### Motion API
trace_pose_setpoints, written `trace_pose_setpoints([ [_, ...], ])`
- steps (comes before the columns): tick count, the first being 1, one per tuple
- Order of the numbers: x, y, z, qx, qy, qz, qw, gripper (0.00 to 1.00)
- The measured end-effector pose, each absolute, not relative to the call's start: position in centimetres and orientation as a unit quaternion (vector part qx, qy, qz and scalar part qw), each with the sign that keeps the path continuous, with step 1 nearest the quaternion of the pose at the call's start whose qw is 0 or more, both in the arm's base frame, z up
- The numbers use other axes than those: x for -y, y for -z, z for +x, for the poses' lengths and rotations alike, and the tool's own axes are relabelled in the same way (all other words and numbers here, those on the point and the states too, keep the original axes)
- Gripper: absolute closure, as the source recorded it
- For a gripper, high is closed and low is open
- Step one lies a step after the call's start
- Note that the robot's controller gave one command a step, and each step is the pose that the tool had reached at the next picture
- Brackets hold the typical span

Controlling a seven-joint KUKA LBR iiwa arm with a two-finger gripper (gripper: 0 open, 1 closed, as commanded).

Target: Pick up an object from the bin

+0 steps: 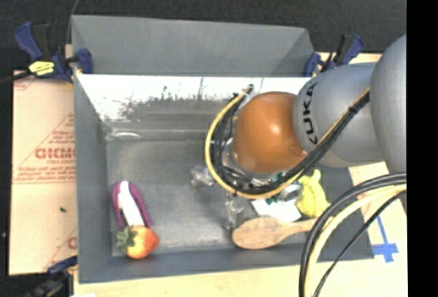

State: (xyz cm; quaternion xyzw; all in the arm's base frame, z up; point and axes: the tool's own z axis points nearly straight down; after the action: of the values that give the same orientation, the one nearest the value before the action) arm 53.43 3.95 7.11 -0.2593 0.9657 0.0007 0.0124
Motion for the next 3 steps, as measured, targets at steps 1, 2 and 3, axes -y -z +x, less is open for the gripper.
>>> trace_pose_setpoints([
  [1, 5.8, -7.2, 57.0, -0.995, 0.001, -0.098, 0.013, 1.00],
  [2, 5.6, -7.2, 56.9, -0.995, 0.000, -0.098, 0.013, 1.00],
  [3, 8.4, -7.4, 58.9, -0.999, -0.002, 0.040, 0.017, 1.00],
])
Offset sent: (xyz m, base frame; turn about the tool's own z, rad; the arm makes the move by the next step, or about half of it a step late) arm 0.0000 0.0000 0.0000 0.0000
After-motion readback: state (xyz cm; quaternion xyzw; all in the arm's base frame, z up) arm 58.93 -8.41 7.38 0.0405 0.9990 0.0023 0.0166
